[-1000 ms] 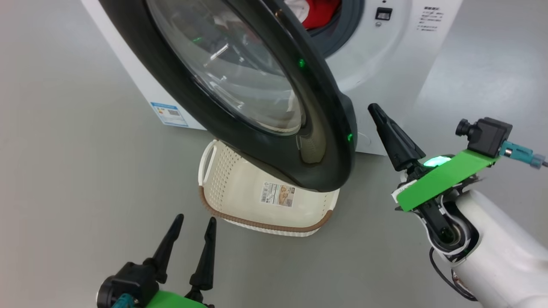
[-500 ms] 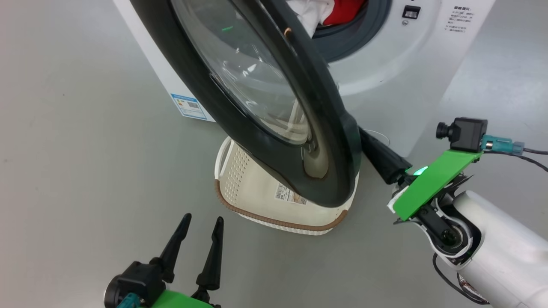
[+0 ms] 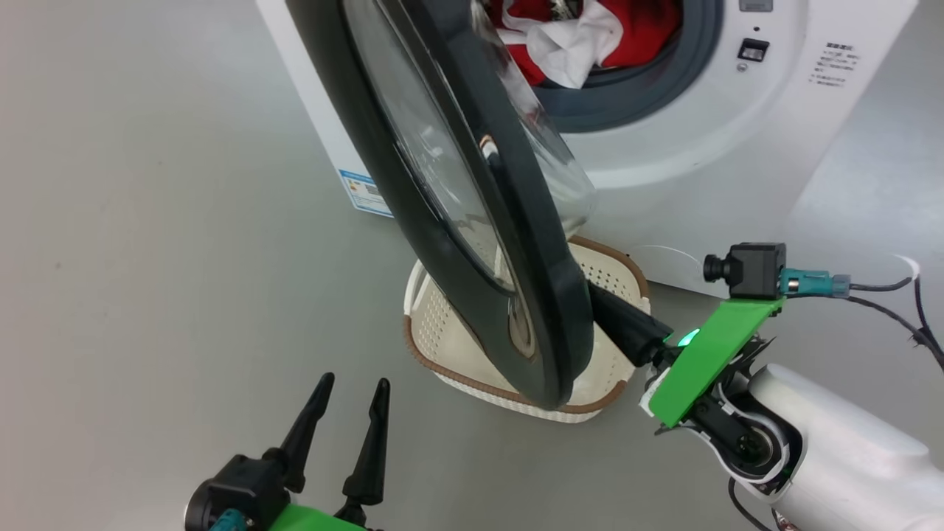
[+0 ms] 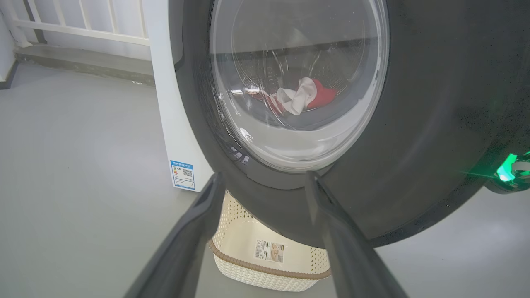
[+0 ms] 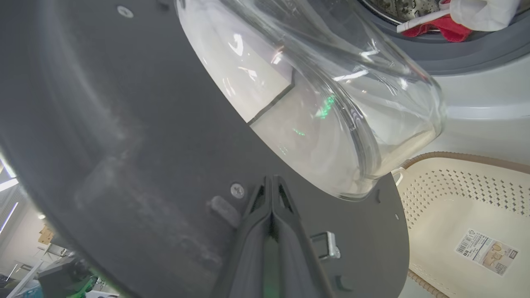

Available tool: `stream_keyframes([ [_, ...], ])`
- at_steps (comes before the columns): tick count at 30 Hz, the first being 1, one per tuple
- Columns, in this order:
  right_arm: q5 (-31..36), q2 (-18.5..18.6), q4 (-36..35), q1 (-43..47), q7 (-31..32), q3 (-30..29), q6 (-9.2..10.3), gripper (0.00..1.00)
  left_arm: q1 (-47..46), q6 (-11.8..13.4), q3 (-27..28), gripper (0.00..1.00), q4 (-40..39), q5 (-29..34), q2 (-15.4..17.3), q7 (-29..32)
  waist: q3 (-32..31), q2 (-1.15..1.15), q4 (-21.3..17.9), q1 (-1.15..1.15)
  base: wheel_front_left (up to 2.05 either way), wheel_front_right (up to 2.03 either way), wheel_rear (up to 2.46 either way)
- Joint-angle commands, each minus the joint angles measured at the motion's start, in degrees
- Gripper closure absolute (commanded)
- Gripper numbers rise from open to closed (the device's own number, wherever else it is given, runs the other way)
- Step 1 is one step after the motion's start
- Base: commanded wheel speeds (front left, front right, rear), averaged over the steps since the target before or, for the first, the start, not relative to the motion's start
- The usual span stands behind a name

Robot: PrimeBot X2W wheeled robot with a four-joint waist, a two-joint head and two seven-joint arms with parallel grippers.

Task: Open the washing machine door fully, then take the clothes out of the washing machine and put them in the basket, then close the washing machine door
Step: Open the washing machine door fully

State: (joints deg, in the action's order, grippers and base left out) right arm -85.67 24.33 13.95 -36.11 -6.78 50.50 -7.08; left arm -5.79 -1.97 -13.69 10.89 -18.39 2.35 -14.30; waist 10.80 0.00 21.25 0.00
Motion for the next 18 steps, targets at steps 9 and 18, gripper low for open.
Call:
stream_keyframes([
  [9, -1.4, -2.0, -1.6, 1.2, 0.1, 3.9, -0.41, 1.0, 1.4, 0.6, 1.4, 0.0, -1.4, -0.3, 0.5, -0.7, -2.3, 0.0, 4.3, 0.0, 0.0, 0.0, 0.0],
  [18, -2.4, -3.2, -1.2, 0.8, 0.3, 6.0, -0.41, 1.0, 2.8, 1.1, 1.1, 0.0, -1.4, -0.4, 0.5, -0.7, -3.6, 0.0, 7.9, 0.0, 0.0, 0.0, 0.0],
])
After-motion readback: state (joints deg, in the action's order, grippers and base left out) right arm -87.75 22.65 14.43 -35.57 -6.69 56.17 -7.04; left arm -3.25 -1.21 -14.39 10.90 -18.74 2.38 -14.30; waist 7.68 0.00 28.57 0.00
